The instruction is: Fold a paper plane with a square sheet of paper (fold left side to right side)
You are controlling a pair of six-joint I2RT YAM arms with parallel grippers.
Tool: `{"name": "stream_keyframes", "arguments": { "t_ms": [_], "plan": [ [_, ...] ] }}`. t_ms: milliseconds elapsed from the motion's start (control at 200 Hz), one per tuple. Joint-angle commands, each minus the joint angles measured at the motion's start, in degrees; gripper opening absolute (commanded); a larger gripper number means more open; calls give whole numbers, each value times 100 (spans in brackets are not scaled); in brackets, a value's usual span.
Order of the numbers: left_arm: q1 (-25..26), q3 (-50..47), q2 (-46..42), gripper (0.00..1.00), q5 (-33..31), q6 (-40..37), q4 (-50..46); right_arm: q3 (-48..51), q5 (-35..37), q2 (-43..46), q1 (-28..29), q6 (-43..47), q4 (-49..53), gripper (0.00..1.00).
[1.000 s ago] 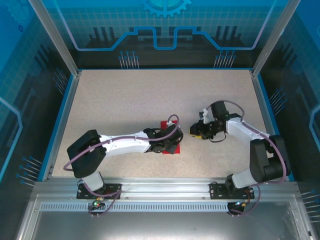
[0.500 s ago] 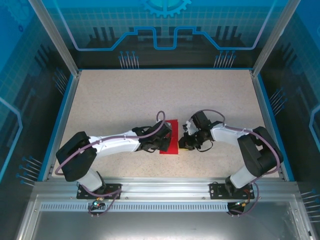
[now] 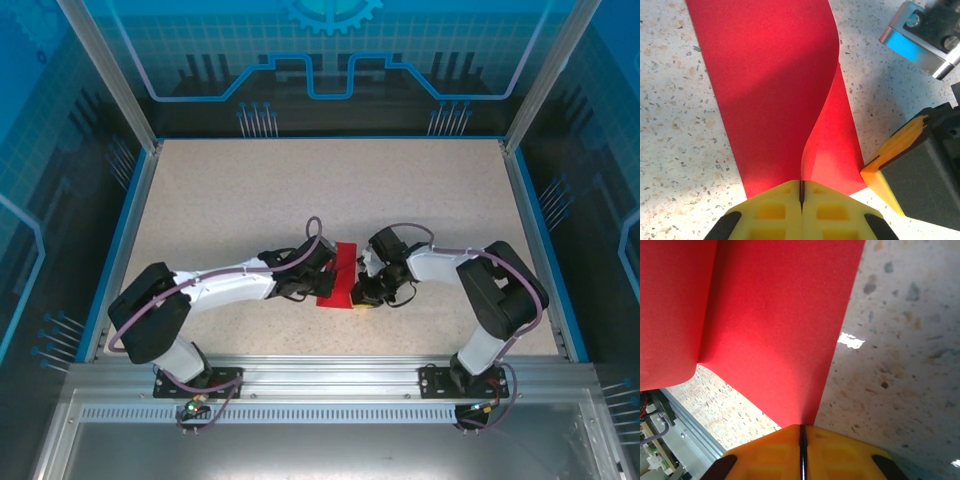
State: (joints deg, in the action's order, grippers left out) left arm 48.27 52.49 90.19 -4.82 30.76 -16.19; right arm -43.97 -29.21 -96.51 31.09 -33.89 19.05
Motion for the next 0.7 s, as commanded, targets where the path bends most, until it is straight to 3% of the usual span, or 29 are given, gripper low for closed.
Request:
{"name": "stream_keyframes", "arguments": {
  "t_ms": [0, 695],
  "plan": [
    [-147, -28, 24, 5, 198, -260, -96, -22, 432, -209, 126, 160, 366, 10],
    [-520, 102, 523, 6, 545, -800, 188, -123, 505, -276, 177, 320, 552, 11]
  ]
}}
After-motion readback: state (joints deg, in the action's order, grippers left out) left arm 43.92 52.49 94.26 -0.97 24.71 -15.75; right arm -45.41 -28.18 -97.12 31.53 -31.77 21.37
